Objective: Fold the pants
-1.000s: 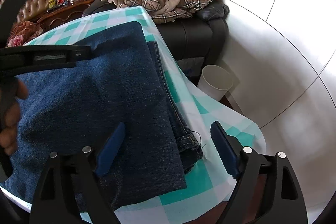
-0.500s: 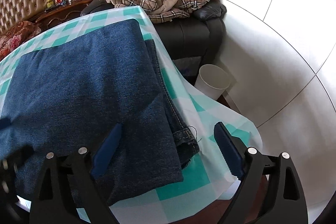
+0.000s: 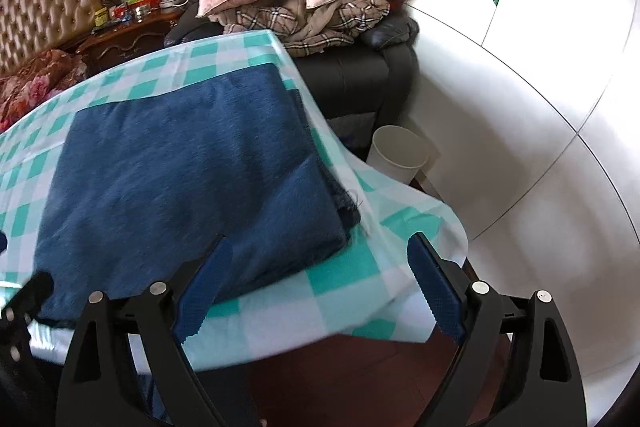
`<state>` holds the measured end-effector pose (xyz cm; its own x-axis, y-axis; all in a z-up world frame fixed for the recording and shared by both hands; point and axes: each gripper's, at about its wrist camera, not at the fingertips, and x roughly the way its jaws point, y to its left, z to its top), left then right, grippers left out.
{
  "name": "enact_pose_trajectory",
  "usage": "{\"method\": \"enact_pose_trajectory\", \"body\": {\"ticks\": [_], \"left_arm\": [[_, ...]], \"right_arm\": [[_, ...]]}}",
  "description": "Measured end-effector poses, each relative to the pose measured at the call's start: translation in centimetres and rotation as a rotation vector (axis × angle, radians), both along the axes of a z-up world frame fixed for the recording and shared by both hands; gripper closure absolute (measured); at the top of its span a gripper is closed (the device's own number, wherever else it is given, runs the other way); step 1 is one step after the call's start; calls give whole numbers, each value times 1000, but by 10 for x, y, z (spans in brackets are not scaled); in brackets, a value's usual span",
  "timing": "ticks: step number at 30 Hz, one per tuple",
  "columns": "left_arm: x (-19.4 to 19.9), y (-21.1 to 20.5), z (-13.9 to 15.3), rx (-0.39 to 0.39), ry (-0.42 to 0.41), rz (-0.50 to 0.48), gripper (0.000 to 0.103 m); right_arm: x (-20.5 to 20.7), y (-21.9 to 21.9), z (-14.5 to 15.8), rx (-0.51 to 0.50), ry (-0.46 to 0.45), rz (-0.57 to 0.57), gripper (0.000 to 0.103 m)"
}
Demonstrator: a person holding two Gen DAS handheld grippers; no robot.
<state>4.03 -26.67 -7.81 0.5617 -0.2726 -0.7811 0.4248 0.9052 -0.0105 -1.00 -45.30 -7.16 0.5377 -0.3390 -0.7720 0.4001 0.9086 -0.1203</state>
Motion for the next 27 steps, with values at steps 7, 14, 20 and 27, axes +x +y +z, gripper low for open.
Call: {"method": "enact_pose_trajectory", "body": {"ticks": [7, 14, 20, 27], "left_arm": [[-4, 4, 19, 22, -39, 24, 2], [-8, 2, 26, 8, -60, -1, 2], [-8, -1, 27, -19, -47, -9, 2], [-6, -3, 26, -16, -40, -10, 2]], "right_arm": [[-13, 12, 16, -1, -27, 13, 18], [-12, 12, 16, 1, -28, 11, 18], [-11, 10, 17, 5, -28, 11, 18], [-10, 10, 18, 10, -34, 16, 18]]}}
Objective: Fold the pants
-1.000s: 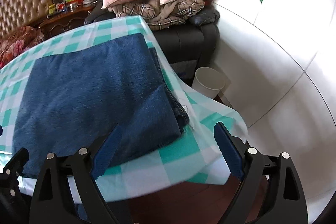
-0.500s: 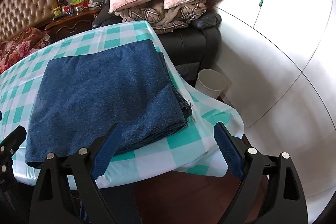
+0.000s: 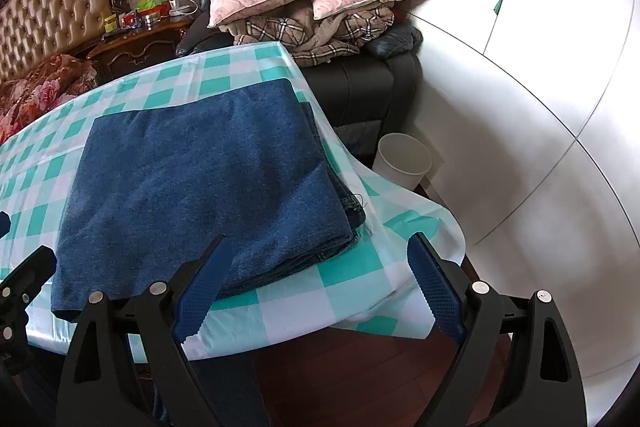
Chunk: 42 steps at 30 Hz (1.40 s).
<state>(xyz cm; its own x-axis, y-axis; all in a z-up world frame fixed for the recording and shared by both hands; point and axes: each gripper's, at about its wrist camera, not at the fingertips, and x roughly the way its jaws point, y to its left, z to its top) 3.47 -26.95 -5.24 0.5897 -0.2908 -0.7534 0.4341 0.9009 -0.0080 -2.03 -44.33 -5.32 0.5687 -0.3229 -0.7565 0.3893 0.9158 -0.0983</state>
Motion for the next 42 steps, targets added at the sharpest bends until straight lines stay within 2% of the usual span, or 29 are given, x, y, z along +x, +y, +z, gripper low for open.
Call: {"method": "enact_pose_trajectory", "body": {"ticks": [28, 34, 40, 42], "left_arm": [[4, -2, -2, -8, 1, -2, 2], [4, -4, 0, -29, 7, -11, 2], [7, -17, -5, -59, 10, -92, 2], [12, -18, -7, -97, 59, -131, 2]], "right_arm": [[2, -3, -3, 13, 1, 2, 18], [2, -3, -4, 16, -2, 1, 18], [2, -2, -5, 15, 0, -7, 18], [2, -3, -4, 17, 0, -10, 18]]}}
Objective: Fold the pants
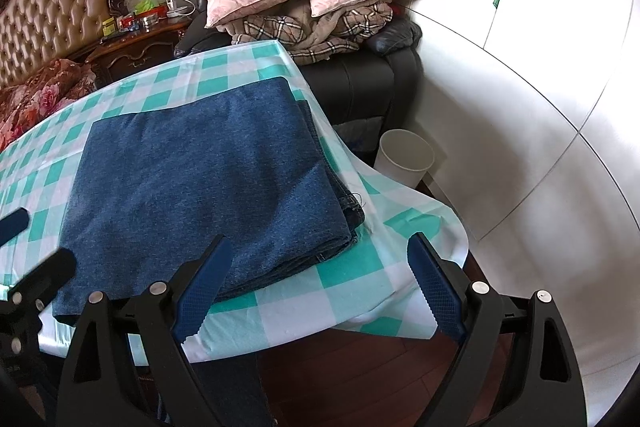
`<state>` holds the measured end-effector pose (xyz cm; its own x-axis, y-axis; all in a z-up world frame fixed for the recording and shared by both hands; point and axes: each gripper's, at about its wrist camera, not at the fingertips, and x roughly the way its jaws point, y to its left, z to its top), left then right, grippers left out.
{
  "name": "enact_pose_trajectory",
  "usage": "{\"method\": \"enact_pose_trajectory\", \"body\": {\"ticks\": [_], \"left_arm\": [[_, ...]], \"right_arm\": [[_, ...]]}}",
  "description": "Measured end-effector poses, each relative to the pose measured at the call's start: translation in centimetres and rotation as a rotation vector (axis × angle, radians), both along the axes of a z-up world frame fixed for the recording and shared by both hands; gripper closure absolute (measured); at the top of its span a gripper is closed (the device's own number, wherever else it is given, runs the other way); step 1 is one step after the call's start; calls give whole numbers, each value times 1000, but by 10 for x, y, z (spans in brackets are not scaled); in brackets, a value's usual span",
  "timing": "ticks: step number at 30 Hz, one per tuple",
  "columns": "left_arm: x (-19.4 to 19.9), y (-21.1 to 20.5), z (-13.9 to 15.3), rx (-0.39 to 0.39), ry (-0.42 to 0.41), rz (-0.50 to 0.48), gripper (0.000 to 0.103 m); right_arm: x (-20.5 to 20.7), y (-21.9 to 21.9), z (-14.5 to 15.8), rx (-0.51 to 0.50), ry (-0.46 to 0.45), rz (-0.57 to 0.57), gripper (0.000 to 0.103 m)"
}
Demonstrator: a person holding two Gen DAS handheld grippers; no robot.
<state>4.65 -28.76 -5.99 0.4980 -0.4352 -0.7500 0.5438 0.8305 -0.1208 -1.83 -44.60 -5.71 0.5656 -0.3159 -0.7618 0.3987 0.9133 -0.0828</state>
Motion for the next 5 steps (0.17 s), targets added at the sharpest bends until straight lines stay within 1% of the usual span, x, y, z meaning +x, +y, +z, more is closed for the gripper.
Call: {"method": "enact_pose_trajectory", "body": {"ticks": [3, 5], "left_arm": [[3, 13, 2, -34, 2, 10, 2], [4, 40, 5, -54, -12, 28, 2]], "right_arm": [[0, -1, -1, -4, -3, -16, 17], [1, -6, -4, 20, -16, -42, 17]]}}
